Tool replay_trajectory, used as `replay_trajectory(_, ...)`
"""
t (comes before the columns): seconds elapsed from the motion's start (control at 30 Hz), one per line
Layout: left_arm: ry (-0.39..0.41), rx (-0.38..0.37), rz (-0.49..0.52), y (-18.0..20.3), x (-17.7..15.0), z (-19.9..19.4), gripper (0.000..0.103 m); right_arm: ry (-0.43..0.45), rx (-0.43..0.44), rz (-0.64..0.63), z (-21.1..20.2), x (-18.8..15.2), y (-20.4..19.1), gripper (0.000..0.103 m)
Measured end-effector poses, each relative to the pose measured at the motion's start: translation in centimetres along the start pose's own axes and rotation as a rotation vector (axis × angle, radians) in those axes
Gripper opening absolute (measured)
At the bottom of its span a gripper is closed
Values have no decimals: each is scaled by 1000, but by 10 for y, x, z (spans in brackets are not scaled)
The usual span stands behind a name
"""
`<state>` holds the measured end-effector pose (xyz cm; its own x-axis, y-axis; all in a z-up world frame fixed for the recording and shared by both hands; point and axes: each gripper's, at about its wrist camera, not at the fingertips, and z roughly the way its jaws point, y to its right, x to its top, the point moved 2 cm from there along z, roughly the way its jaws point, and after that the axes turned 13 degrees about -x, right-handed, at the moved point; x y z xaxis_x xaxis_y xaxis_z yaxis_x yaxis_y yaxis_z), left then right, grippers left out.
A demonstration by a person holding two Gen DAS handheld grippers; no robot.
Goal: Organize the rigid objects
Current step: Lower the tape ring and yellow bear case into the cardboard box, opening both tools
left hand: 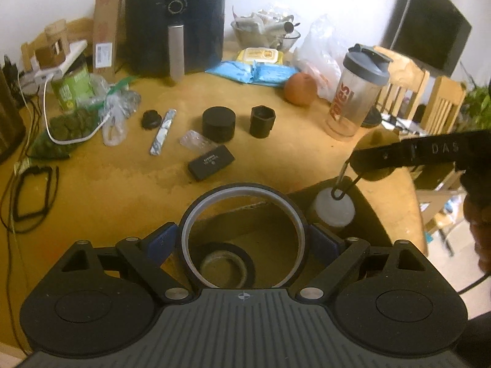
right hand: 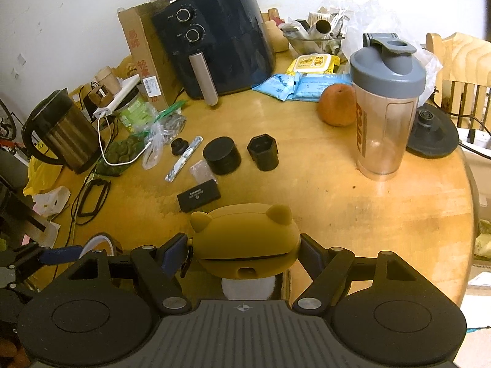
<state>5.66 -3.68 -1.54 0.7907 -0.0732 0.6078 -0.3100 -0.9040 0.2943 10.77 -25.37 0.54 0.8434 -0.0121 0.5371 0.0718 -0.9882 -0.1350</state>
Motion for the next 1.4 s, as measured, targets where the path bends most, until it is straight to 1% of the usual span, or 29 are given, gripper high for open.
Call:
replay_trajectory(0.07, 5, -14, -27, 0, -2, -2, 103, -3, -2, 0, -2, -4, 0, 79)
replay_trajectory(0.13, 8, -31, -48, -1, -3, -4, 103, -7, -4, 2, -3, -7, 0, 79)
replay_trajectory(0.4, -2, 15, -60, -1, -10, -10, 103, -24, -6, 2, -10, -20, 0, 79)
replay_trajectory(0.5, -33, 38, -97, -6, -16, -9, 103, -41, -2, -6, -11, -27, -2, 79)
replay_trajectory(0.6, -95, 48, -168, -13, -23, -6, 103, -68, 5, -19, -10, -35, -6, 79)
replay_trajectory(0.67, -116, 57, -210, -18, -28, -6, 103, -87, 4, -31, -10, -40, -9, 79)
replay_trajectory(0.87, -122, 97, -246, -22, -38, -14, 103, -133, -3, -59, -8, -49, -21, 79)
replay_trajectory(1.07, -109, 111, -270, -27, -43, -23, 103, -173, -21, -68, -6, -45, -28, 80)
replay_trajectory(1.1, -106, 115, -274, -28, -43, -24, 103, -181, -31, -65, -5, -45, -29, 81)
replay_trajectory(1.13, -105, 119, -276, -28, -44, -25, 103, -183, -39, -61, -4, -44, -30, 87)
replay_trajectory(1.17, -105, 124, -277, -29, -45, -26, 103, -180, -38, -56, -4, -44, -31, 91)
replay_trajectory(1.2, -107, 127, -279, -30, -45, -27, 103, -178, -37, -53, -4, -44, -32, 97)
replay_trajectory(1.23, -108, 130, -281, -31, -47, -27, 103, -175, -40, -52, -4, -44, -32, 99)
replay_trajectory(1.4, -116, 124, -294, -32, -51, -28, 103, -191, -60, -68, -1, -48, -35, 103)
